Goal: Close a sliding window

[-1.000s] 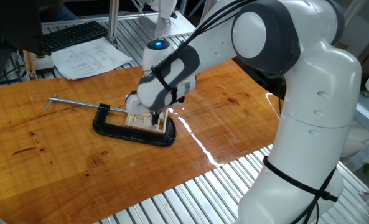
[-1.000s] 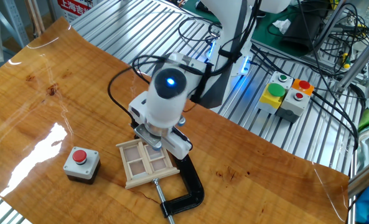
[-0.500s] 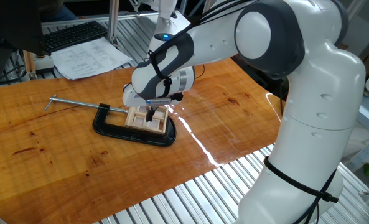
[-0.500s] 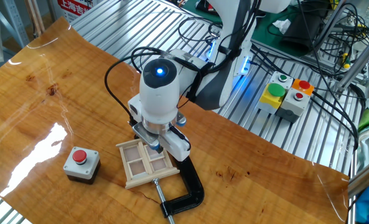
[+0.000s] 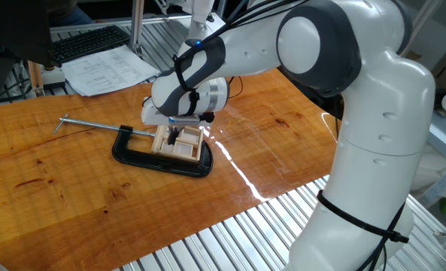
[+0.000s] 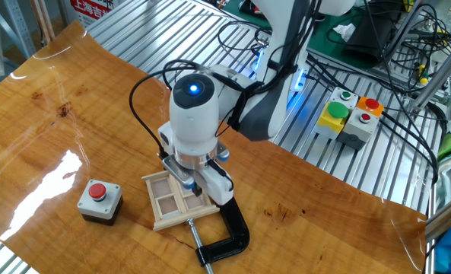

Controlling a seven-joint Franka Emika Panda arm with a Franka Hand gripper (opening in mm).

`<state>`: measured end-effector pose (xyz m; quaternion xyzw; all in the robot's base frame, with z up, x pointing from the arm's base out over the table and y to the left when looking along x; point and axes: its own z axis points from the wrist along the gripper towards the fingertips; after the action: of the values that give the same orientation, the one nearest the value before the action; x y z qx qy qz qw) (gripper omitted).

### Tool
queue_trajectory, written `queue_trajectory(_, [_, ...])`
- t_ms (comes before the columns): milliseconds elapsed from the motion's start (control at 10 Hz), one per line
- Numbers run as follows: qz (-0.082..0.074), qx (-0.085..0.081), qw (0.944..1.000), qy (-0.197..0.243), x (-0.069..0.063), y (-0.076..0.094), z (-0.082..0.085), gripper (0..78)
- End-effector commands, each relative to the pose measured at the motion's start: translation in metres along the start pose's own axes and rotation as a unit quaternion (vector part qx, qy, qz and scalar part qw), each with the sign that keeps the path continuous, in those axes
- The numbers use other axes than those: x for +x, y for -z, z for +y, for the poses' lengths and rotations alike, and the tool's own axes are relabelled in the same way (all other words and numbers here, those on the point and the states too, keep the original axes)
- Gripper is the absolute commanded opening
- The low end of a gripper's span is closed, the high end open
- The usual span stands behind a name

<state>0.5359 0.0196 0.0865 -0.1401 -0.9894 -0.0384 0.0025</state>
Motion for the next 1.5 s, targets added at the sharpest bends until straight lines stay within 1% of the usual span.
queue_trajectory(100, [-0.008, -0.003, 1.0000, -0.001, -0.002, -0.004, 0.002, 0.0])
queue_trajectory(700, [-0.010, -0.008, 0.9999, -0.001, -0.004, -0.010, 0.002, 0.0])
queue_trajectory(1100, [-0.014, -0.012, 0.9998, -0.003, -0.002, -0.014, 0.001, 0.0])
queue_trajectory(1500, [-0.017, -0.012, 0.9998, 0.003, 0.000, -0.018, -0.006, 0.0])
